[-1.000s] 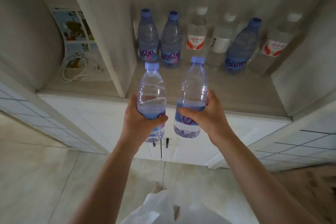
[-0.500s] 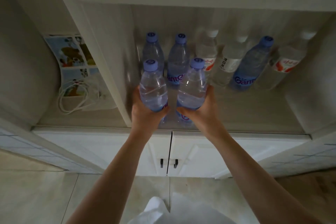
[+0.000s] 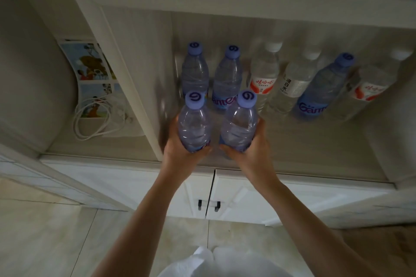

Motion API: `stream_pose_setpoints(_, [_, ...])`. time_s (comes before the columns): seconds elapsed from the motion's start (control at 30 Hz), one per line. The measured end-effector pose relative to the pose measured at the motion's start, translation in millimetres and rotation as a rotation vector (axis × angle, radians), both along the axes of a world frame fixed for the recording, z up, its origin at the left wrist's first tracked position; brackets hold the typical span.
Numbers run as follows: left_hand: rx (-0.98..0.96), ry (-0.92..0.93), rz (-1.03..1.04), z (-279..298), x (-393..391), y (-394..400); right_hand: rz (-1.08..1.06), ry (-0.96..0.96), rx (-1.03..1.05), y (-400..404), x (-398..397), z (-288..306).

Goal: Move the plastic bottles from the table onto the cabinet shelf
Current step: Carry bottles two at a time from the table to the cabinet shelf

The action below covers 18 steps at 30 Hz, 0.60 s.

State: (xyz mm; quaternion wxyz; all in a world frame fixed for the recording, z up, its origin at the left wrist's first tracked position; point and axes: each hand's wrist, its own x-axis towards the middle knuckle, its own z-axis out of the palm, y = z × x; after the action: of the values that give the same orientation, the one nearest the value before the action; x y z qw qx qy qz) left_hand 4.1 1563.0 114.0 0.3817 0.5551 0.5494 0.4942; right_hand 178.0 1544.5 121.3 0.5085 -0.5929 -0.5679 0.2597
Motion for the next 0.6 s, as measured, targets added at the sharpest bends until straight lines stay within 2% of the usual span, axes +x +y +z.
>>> stream_pose_setpoints(0.13, [0.059, 0.102, 0.129, 1, 9, -15, -0.005, -0.027, -0.022, -4, -3, -10])
stream_pose_setpoints(0.27, [0.029, 0.17, 0.291, -4, 22, -30, -0.027, -0.037, -0.031, -11, -3, -24])
stream_pose_setpoints(0.4, [0.051, 0.097, 0.245, -6, 20, -15, -0.011, -0.045, -0.042, 1, -1, -26])
stream_pose_setpoints(0.6, [0.007, 0.099, 0.166, -3, 17, 20, -0.011, -0.064, -0.052, 35, -3, -22])
